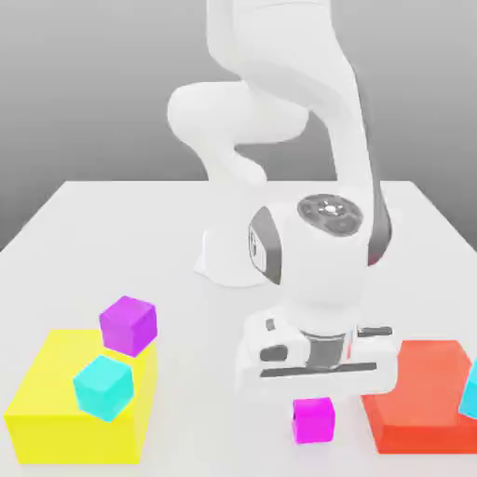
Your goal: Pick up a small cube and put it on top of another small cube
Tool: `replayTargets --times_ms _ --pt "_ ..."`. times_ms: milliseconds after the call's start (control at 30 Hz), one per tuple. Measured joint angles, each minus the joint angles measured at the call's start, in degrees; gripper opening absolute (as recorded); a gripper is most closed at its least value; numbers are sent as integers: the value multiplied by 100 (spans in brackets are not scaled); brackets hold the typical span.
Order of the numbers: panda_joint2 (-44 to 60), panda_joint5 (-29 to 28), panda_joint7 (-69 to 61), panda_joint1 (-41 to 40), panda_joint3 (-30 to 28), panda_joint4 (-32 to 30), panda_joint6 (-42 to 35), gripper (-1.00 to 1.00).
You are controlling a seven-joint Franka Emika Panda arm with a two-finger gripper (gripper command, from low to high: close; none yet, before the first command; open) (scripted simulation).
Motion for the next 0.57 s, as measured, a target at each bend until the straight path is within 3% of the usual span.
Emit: replayTargets --times_ms 333,433,467,567 --pt "-357 61 -62 1110 1165 1785 -2186 -100" --pt "79 -207 123 1293 1154 1874 -1870 -100" --pt "252 -308 193 1344 1108 1857 -1691 100" --pt "252 -308 193 1344 1108 1857 -1691 100"
